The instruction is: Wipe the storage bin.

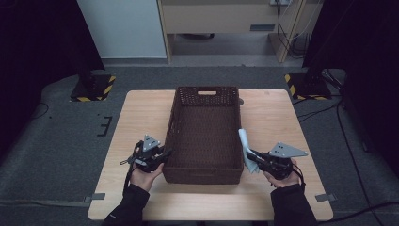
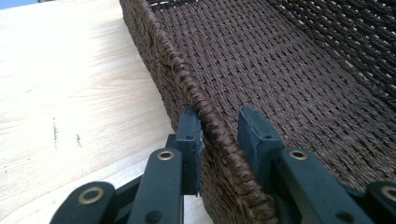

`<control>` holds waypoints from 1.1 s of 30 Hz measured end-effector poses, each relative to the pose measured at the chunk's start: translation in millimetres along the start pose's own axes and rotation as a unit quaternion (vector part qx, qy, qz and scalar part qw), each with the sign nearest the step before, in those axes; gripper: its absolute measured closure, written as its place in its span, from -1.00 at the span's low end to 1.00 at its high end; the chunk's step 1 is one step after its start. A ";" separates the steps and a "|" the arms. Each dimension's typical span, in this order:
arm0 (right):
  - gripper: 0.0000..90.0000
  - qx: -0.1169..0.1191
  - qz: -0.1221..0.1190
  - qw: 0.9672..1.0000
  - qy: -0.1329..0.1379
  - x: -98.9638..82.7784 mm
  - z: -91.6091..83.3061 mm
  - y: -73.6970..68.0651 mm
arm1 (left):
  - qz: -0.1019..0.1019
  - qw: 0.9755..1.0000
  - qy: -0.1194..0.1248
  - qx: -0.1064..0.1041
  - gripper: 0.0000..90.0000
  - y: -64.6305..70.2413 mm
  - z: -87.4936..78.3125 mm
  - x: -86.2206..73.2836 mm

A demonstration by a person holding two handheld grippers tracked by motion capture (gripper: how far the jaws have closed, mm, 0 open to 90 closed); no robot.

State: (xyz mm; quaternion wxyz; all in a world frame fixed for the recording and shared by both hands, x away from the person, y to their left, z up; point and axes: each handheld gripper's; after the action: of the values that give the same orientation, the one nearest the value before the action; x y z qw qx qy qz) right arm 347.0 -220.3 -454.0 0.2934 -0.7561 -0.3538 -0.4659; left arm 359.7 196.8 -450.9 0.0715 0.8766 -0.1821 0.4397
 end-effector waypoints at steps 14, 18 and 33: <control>0.86 -0.001 0.026 0.996 -0.087 -24.1 19.6 6.5 | 0.006 1.000 0.000 0.002 0.53 -2.6 3.9 2.2; 0.86 0.016 0.015 1.000 0.000 -5.6 -3.9 -5.3 | 0.008 1.000 -0.003 0.001 0.52 -2.7 4.1 2.4; 0.86 0.008 0.045 0.993 -0.112 -42.0 17.6 -15.2 | 0.015 1.000 -0.006 0.005 0.52 -1.6 3.9 3.0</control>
State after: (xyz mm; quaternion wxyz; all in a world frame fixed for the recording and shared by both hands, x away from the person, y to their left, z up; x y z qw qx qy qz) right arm 330.2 -208.9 -497.5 0.2789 -0.8163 -0.3538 -0.3615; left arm 364.8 196.5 -450.8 0.0593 0.8768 -0.1934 0.4362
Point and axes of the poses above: each handheld gripper's, and its own axes: z roughly forward along the jaws, x roughly out of its top, y roughly to its right, and after that the axes turned 8 degrees about x, right-handed
